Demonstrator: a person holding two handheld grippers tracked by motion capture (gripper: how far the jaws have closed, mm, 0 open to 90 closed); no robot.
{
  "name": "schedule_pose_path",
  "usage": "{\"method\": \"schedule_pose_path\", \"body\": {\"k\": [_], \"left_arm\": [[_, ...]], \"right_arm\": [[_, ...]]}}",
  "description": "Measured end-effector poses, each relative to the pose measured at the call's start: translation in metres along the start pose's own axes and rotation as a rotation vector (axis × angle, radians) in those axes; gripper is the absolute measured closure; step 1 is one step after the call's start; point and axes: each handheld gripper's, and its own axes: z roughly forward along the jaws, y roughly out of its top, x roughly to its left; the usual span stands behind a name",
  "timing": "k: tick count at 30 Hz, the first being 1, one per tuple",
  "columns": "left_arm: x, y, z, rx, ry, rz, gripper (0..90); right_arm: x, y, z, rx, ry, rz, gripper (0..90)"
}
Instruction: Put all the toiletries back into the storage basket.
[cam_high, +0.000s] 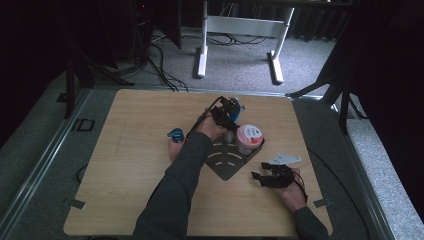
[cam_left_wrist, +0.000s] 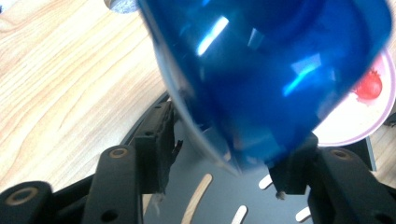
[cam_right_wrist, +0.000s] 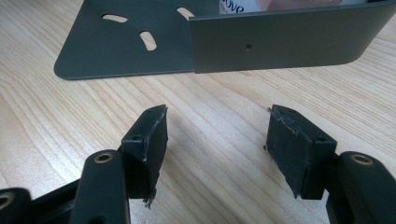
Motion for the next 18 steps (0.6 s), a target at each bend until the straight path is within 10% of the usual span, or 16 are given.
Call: {"method": "schedule_pose_path", "body": {"k": [18], "left_arm": [[-0.0057, -0.0012, 0.0092, -0.018, 0.026, 0.01, 56.3]], "right_arm": [[0.0004, 0.0002, 0.0003, 0.0, 0.001, 0.0, 38.1]]}}
